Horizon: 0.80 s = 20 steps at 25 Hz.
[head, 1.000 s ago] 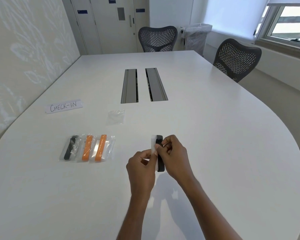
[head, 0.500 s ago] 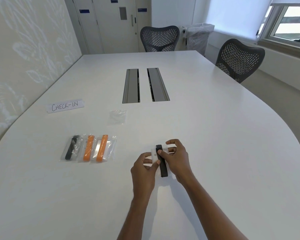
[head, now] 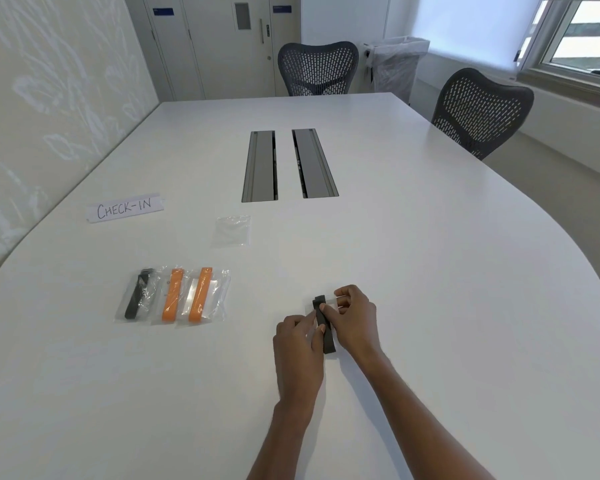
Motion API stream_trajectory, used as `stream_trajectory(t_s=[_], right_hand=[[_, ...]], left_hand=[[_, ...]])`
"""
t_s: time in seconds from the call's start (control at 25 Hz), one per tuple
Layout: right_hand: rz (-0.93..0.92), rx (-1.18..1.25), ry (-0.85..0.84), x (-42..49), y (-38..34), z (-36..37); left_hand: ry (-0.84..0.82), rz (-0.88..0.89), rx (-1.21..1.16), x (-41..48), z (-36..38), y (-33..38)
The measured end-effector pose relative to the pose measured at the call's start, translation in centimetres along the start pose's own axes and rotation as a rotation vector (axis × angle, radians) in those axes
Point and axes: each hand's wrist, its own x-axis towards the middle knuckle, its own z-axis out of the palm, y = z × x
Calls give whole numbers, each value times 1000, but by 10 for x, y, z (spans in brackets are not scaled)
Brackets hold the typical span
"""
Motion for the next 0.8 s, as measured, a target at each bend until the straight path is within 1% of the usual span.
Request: stream_trajectory(t_s=[0.16, 0.36, 0.52, 0.72, 0.8], right_hand=[[-64, 68, 4, -5, 9, 0], [-124, 87, 68, -21, 23, -7], [-95, 120, 84, -26, 29, -11], [-97, 135, 111, -29, 31, -11], [-102, 140, 126, -30, 29, -10]], left_hand=[[-22, 56, 100, -1, 4, -3], [-38, 70, 121, 1, 3, -5], [-9, 56, 17, -1, 3, -9], [25, 24, -82, -2, 4, -9], [49, 6, -158, -2, 1, -9]])
